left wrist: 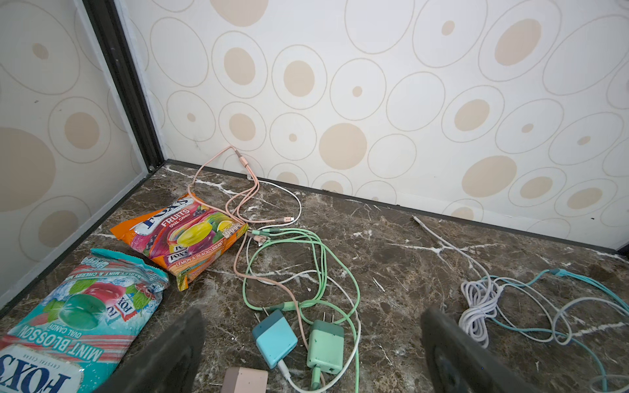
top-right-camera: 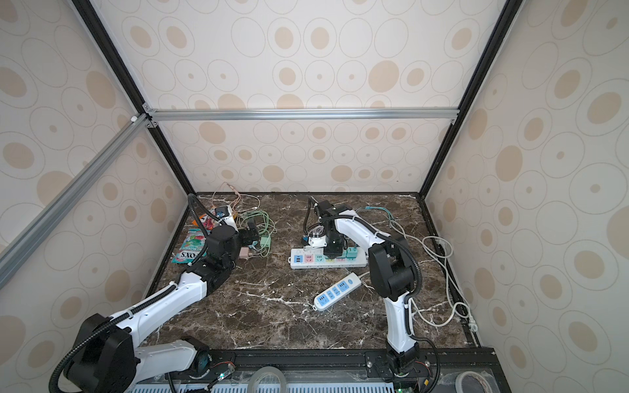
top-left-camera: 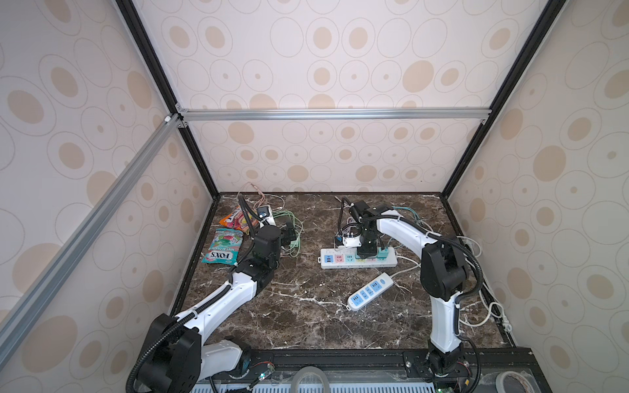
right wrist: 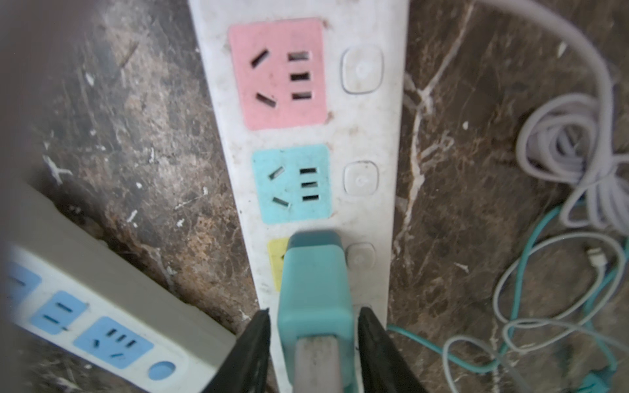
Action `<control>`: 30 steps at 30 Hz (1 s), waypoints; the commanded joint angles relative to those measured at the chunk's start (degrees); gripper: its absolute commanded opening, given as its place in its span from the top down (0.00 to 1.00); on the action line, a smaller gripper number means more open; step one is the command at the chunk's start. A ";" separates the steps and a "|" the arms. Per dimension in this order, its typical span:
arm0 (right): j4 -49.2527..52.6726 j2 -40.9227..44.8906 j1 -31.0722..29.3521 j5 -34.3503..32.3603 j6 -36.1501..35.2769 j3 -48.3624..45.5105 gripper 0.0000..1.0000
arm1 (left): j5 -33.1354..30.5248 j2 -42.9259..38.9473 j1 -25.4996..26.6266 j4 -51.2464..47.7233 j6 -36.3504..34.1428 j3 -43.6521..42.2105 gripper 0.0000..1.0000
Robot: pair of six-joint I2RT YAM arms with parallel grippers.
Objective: Insert the plug
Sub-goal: 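Press teal charger into yellow socket with right gripper while left moves over chargers, then open and raise the right gripper while left gripper lowers toward the pink charger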
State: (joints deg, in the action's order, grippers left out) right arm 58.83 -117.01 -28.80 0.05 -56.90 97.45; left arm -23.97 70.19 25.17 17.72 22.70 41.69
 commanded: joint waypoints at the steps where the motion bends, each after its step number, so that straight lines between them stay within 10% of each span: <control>1: 2.43 3.44 -0.12 3.91 1.08 1.74 0.37 | -1.28 0.59 -0.49 -1.22 -0.88 1.96 0.02; 4: 1.15 7.07 -0.12 5.12 1.15 0.87 0.00 | -1.61 1.52 -0.47 -2.58 -0.98 2.58 0.02; 12: -11.37 17.85 -0.12 2.62 4.34 -8.87 0.00 | -0.18 5.97 -0.65 -7.47 -0.97 6.37 0.02; 30: -46.43 34.12 0.50 -21.51 45.07 -25.30 0.00 | 3.61 20.77 -2.58 -28.44 4.49 15.96 0.02</control>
State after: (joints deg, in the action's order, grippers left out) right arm 18.22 -85.41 -28.49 -14.13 -21.47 73.78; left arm -20.62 89.01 24.38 -4.49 24.03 54.06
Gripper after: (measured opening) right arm 0.992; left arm 0.984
